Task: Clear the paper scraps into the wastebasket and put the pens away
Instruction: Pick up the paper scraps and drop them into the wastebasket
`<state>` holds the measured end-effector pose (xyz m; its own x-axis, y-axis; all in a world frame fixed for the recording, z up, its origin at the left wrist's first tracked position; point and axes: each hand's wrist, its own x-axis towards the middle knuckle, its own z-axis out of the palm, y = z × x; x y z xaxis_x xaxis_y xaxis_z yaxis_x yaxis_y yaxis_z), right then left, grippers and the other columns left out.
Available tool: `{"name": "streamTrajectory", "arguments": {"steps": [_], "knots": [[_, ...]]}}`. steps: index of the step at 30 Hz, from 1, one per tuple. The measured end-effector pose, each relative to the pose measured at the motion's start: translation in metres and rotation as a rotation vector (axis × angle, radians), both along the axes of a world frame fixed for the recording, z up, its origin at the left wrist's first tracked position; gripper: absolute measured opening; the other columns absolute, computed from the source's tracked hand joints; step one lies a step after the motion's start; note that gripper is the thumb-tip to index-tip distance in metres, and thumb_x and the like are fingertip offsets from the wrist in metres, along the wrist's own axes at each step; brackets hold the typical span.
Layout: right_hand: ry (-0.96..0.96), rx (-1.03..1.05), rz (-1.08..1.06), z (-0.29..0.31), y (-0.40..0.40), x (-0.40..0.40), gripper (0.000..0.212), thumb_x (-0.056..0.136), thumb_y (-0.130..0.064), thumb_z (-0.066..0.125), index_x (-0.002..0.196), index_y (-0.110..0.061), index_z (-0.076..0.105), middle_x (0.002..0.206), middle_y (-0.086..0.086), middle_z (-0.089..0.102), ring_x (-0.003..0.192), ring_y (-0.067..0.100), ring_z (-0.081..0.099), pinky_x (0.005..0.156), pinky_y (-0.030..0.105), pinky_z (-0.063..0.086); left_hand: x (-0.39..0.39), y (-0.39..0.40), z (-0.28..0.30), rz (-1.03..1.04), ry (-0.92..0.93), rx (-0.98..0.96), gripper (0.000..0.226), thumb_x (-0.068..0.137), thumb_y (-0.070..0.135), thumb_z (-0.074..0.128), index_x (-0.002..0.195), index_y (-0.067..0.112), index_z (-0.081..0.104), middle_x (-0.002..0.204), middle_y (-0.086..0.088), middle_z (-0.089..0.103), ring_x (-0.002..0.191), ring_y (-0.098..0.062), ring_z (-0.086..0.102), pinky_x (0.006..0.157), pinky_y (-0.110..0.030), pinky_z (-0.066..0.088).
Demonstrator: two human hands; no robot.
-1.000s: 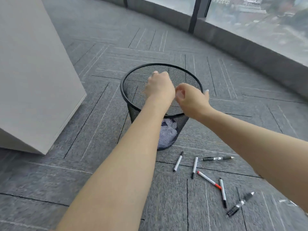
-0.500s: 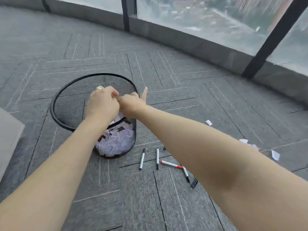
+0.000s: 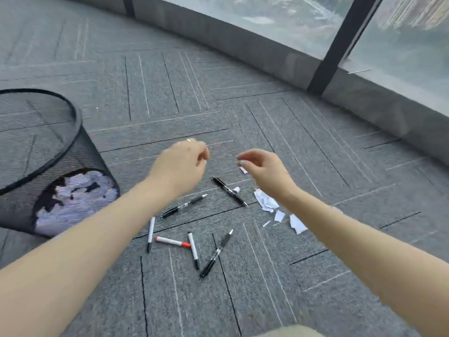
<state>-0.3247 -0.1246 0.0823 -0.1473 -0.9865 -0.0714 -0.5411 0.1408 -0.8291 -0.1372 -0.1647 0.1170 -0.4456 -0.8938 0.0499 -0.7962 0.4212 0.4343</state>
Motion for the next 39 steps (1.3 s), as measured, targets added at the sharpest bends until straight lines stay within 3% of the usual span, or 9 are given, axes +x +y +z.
{"name": "streamTrajectory", "arguments": {"steps": [4, 9, 14, 20, 24, 26, 31, 35, 39], "knots": [[-0.029, 0.221, -0.479, -0.088, 0.078, -0.119, 0.014, 0.089, -0.008, 0.055, 0.098, -0.010, 0.066, 0.095, 0.007, 0.067, 0.097, 0.024, 0.063, 0.081, 0.030, 0.046, -0.080, 0.018, -0.073, -0.097, -0.104, 0.239, 0.018, 0.089, 0.014, 0.048, 0.100, 0.015, 0.062, 0.106, -0.006, 0.062, 0.104, -0.027, 0.057, 0.091, -0.040, 0.046], [0.013, 0.281, -0.671, -0.152, 0.131, -0.164, 0.019, 0.089, -0.017, 0.055, 0.104, -0.010, 0.065, 0.103, 0.003, 0.060, 0.098, 0.019, 0.057, 0.080, 0.025, 0.038, -0.149, 0.051, -0.149, 0.017, -0.076, 0.545, 0.019, 0.090, 0.014, 0.050, 0.104, 0.013, 0.063, 0.111, -0.006, 0.064, 0.100, -0.025, 0.059, 0.088, -0.035, 0.049], [0.120, 0.282, -0.879, -0.178, 0.120, -0.198, 0.031, 0.090, -0.032, 0.055, 0.115, -0.013, 0.058, 0.120, 0.007, 0.051, 0.108, 0.025, 0.052, 0.095, 0.041, 0.042, -0.177, 0.069, -0.191, 0.190, -0.050, 0.557, 0.031, 0.088, 0.018, 0.059, 0.117, 0.012, 0.050, 0.121, -0.007, 0.051, 0.103, -0.027, 0.058, 0.090, -0.039, 0.048], [0.306, 0.450, -0.889, -0.189, 0.097, -0.218, 0.040, 0.084, -0.041, 0.062, 0.110, -0.011, 0.057, 0.121, 0.015, 0.052, 0.113, 0.037, 0.048, 0.092, 0.046, 0.041, -0.178, 0.081, -0.206, 0.274, -0.039, 0.463, 0.028, 0.090, 0.020, 0.059, 0.114, 0.012, 0.048, 0.122, -0.005, 0.045, 0.096, -0.023, 0.058, 0.086, -0.035, 0.048], [0.326, 0.443, -0.831, -0.194, 0.098, -0.220, 0.019, 0.087, -0.032, 0.061, 0.100, -0.018, 0.064, 0.115, 0.012, 0.055, 0.110, 0.035, 0.048, 0.090, 0.044, 0.040, -0.178, 0.086, -0.210, 0.277, 0.008, 0.409, 0.017, 0.092, 0.021, 0.056, 0.107, 0.013, 0.053, 0.117, 0.000, 0.045, 0.090, -0.017, 0.055, 0.082, -0.032, 0.047], [0.256, 0.396, -0.819, -0.192, 0.100, -0.221, 0.009, 0.086, -0.026, 0.060, 0.093, -0.024, 0.064, 0.110, 0.007, 0.060, 0.105, 0.030, 0.053, 0.089, 0.042, 0.042, -0.179, 0.086, -0.212, 0.254, -0.011, 0.388, 0.013, 0.093, 0.020, 0.054, 0.104, 0.013, 0.055, 0.112, 0.001, 0.048, 0.090, -0.016, 0.054, 0.079, -0.031, 0.046], [-0.048, 0.273, -0.690, -0.176, 0.105, -0.203, 0.010, 0.089, -0.022, 0.060, 0.094, -0.015, 0.065, 0.082, -0.007, 0.063, 0.069, 0.005, 0.053, 0.059, 0.022, 0.040, -0.179, 0.081, -0.211, 0.205, -0.056, 0.415, 0.009, 0.095, 0.018, 0.049, 0.094, 0.013, 0.057, 0.093, 0.002, 0.056, 0.090, -0.018, 0.053, 0.078, -0.032, 0.045], [-0.052, 0.266, -0.777, -0.184, 0.105, -0.185, 0.030, 0.089, -0.035, 0.057, 0.114, -0.018, 0.052, 0.114, -0.001, 0.053, 0.084, 0.009, 0.053, 0.076, 0.029, 0.044, -0.179, 0.078, -0.210, 0.192, -0.055, 0.459, 0.008, 0.094, 0.017, 0.050, 0.090, 0.014, 0.056, 0.091, 0.003, 0.053, 0.093, -0.019, 0.053, 0.081, -0.035, 0.047], [-0.016, 0.244, -0.885, -0.189, 0.091, -0.188, 0.055, 0.085, -0.056, 0.051, 0.123, -0.017, 0.046, 0.116, -0.003, 0.043, 0.107, 0.021, 0.051, 0.099, 0.045, 0.042, -0.183, 0.076, -0.207, 0.177, 0.054, 0.550, 0.006, 0.093, 0.019, 0.052, 0.088, 0.018, 0.056, 0.092, 0.005, 0.052, 0.088, -0.014, 0.052, 0.080, -0.030, 0.045]]}}
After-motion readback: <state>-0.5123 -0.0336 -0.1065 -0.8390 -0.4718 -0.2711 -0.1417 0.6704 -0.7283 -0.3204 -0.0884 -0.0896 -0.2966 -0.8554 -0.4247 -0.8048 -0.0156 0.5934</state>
